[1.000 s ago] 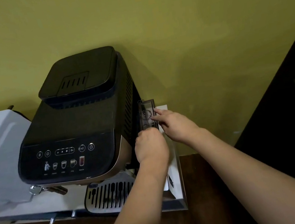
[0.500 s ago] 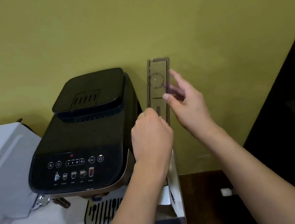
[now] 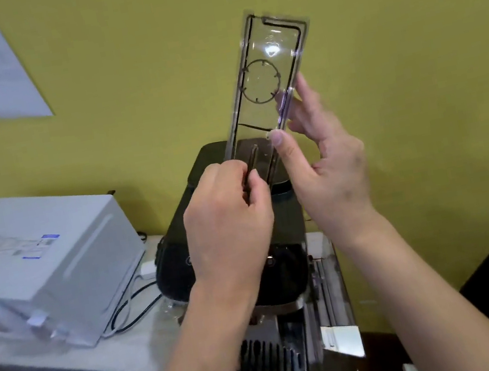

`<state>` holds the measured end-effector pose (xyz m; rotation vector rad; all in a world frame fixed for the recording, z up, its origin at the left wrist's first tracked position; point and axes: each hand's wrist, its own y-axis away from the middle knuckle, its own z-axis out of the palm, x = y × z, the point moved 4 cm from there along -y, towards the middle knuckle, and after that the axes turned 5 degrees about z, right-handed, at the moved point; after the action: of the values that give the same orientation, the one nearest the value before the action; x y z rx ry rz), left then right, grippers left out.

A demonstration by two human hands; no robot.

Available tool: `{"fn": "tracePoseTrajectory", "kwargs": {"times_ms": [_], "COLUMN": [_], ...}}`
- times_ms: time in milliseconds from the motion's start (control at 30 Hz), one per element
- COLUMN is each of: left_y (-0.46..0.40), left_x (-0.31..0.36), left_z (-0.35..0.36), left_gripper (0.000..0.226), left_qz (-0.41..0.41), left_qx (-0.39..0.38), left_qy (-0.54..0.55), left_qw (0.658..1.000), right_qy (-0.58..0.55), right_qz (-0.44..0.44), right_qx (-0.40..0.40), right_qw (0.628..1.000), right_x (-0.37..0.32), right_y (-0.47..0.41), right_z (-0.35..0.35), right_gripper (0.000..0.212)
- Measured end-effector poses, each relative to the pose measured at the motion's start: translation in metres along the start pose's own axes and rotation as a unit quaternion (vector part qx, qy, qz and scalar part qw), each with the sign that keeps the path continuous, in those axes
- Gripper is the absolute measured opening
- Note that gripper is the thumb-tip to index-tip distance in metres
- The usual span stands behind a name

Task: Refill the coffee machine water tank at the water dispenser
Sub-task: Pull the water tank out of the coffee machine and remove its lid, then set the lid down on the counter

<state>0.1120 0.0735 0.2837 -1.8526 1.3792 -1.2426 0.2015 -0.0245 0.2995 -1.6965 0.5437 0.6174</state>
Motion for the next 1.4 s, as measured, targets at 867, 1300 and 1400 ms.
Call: {"fn": "tracePoseTrajectory", "kwargs": {"times_ms": [867,1300,1400], "left_y": [0.183,0.200,0.202], "left_x": [-0.386,-0.376,-0.320], "left_z": [0.030,0.049,0.024], "left_gripper": [0.019,0.016,0.017], "left_qz": [-0.136,-0.126,-0.108], "left_qx": [-0.591,-0.589,-0.599], "left_qy": [-0.082,-0.094,-0.059], "left_qw": [0.791,0.793,0.791], "right_qy": [0.118,0.109,0.162], "right_qz": [0.539,0.555,0.494], "right_qx": [-0.416,-0.416,-0.437], "right_qw": [0.723,0.712,0.734], "right_x": [0.097,0.117,0.090], "right_y": [0.283,0.308,0.300], "right_z": [0.321,0.297,0.244], "right_gripper": [0.062,0.054,0.051]}}
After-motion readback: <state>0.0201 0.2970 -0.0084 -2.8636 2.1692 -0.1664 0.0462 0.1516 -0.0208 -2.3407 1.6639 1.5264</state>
